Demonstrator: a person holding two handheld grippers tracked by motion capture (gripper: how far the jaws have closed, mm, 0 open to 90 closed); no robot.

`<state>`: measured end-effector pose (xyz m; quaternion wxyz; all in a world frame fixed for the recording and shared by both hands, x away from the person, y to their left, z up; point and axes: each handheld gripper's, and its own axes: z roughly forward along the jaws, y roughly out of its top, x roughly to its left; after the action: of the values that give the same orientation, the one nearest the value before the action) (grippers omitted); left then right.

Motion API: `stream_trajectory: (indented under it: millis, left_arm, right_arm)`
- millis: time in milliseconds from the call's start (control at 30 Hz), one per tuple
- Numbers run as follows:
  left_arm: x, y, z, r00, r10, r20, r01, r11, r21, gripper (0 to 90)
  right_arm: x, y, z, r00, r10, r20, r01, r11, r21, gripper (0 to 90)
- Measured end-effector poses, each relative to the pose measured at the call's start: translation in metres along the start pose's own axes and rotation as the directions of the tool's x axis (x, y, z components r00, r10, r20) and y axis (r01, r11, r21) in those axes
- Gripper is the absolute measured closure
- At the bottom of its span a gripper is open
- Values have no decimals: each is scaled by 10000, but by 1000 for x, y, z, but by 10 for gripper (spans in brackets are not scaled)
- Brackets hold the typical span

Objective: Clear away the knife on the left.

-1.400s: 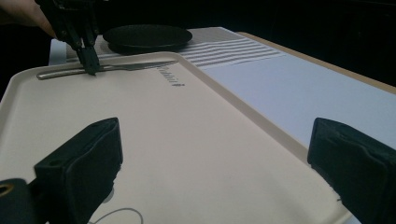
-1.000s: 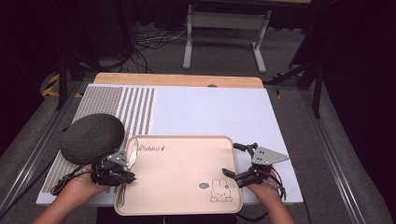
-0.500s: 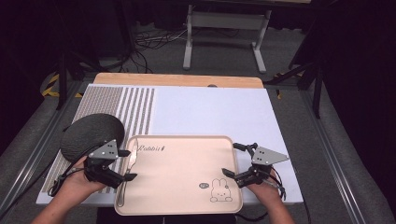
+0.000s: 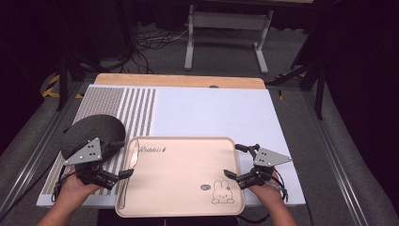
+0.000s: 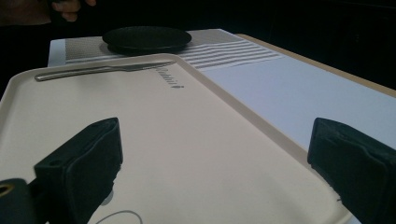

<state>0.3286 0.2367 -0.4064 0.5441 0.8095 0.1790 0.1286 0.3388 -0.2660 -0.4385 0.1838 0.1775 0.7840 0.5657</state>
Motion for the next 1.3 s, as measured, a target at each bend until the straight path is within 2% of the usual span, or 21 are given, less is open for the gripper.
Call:
stream_trajectory:
  millis: [67,267,400,500,667,767,800,867,1033,1133,1200,1300]
  left_arm:
    - [1,-4,-2,9998,-80,-156,71,9986,-532,42]
    - [3,-14,-6,9993,-232,-290,185,9884,-1505,31]
    - [3,-20,-7,9987,-227,-456,140,9828,-1843,28]
    - [3,-23,-8,9982,-154,-572,47,9829,-1840,26]
    - [3,-31,-8,9969,0,-790,-164,9783,-2066,23]
    - [5,-37,-8,9965,-70,-833,-119,9745,-2240,21]
    - [7,-39,-9,9966,-64,-820,-115,9765,-2154,19]
    - [8,-45,-8,9962,-185,-857,-8,9757,-2193,17]
    - [14,-60,-9,9944,-229,-1035,36,9832,-1827,11]
    - [15,-64,-9,9937,-419,-1042,221,9826,-1845,10]
    - [16,-68,-12,9933,-470,-1054,288,9854,-1681,8]
    - [17,-71,-12,9925,-590,-1069,393,9832,-1780,8]
  right_arm:
    - [0,0,0,10000,-3,3,3,10000,-6,38]
    - [0,0,0,10000,21,6,-21,10000,-29,38]
    - [0,0,0,10000,52,-8,-52,10000,-46,38]
    - [0,0,0,10000,55,-5,-55,10000,-54,38]
    - [-1,-1,-1,10000,92,33,-91,9999,-71,36]
    - [-1,-1,-1,9999,100,44,-100,9999,-77,36]
    - [-1,-1,-1,9999,102,56,-101,9999,-73,35]
    - [-1,-1,-1,9999,133,49,-133,9999,-87,35]
    - [-3,-3,-1,9997,200,111,-199,9997,-113,30]
    - [-3,-3,-1,9996,242,139,-240,9996,-127,25]
    - [-4,-5,-1,9993,296,211,-293,9995,-126,23]
    - [-5,-6,-1,9990,350,276,-346,9993,-150,20]
